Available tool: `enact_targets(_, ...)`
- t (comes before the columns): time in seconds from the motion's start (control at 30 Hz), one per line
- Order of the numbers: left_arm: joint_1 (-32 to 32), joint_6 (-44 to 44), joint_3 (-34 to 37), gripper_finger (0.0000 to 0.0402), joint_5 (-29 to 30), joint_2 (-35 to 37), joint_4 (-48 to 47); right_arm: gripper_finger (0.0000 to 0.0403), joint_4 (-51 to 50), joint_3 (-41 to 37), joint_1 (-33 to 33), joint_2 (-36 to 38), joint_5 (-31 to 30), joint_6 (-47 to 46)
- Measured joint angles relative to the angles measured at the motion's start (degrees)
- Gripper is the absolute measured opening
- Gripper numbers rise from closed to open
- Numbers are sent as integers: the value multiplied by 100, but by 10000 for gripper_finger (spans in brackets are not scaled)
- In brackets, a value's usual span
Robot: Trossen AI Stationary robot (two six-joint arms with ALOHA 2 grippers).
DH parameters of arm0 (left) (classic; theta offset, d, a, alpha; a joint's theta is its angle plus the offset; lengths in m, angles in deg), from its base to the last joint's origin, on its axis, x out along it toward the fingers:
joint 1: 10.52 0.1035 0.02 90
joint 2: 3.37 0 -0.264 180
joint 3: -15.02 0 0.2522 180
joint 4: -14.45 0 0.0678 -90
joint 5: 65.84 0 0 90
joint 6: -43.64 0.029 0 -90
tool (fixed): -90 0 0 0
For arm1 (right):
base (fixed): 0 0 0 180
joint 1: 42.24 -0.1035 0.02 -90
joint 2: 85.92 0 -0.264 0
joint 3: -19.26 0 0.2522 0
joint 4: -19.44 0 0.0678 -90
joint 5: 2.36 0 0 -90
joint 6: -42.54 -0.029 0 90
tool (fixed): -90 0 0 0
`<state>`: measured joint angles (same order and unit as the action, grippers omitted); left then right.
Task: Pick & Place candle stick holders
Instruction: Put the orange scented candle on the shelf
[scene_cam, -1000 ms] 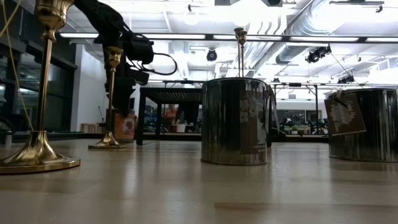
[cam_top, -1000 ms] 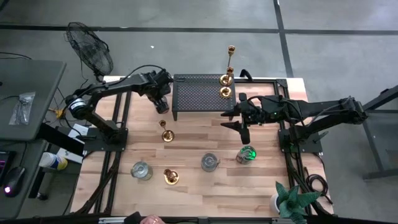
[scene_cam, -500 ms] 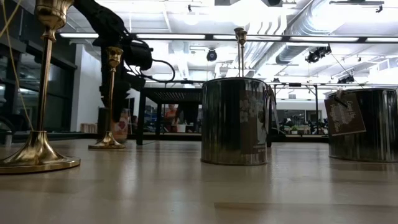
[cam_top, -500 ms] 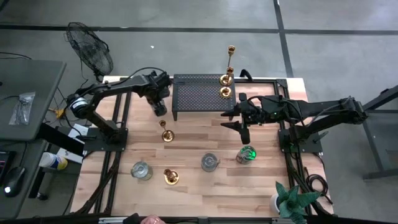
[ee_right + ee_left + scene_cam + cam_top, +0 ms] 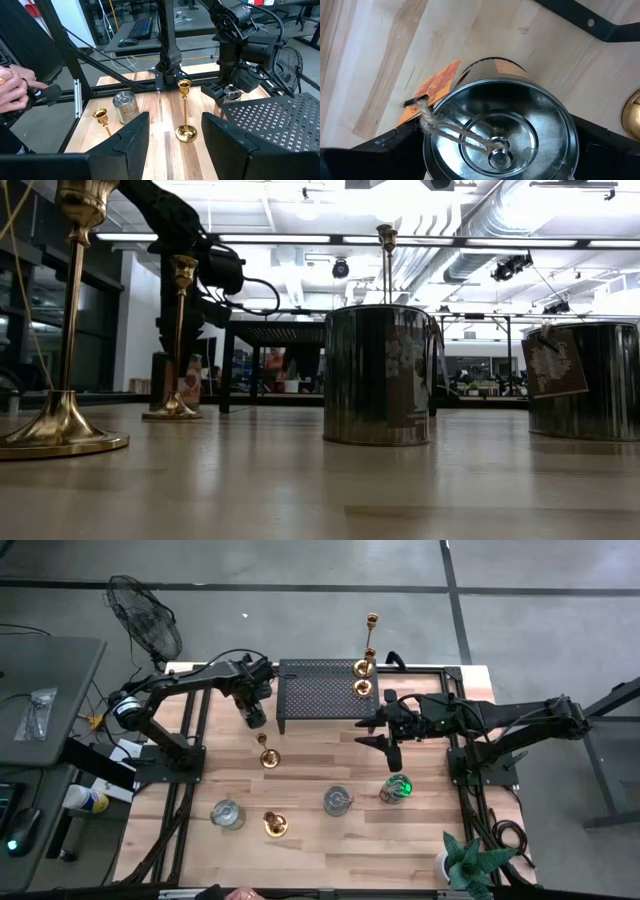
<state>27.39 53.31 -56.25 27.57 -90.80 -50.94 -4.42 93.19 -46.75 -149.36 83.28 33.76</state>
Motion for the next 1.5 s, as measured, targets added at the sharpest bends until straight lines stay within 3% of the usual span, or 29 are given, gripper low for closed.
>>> enact_targets(0.77,-2,-289,-800,351,185,8,-954,174,-1,0,1,0,2,0)
enact_targets(0.97,68,-391,-1427,351,306,97,-1453,174,1,0,2,0,0,0)
enact_targets(1.23,295,-365,-2776,351,471,103,-2247,174,0,0,1,0,1,0)
enact_targets(1.5,347,361,-3788,351,524,6,-2298,174,-1,0,2,0,2,0)
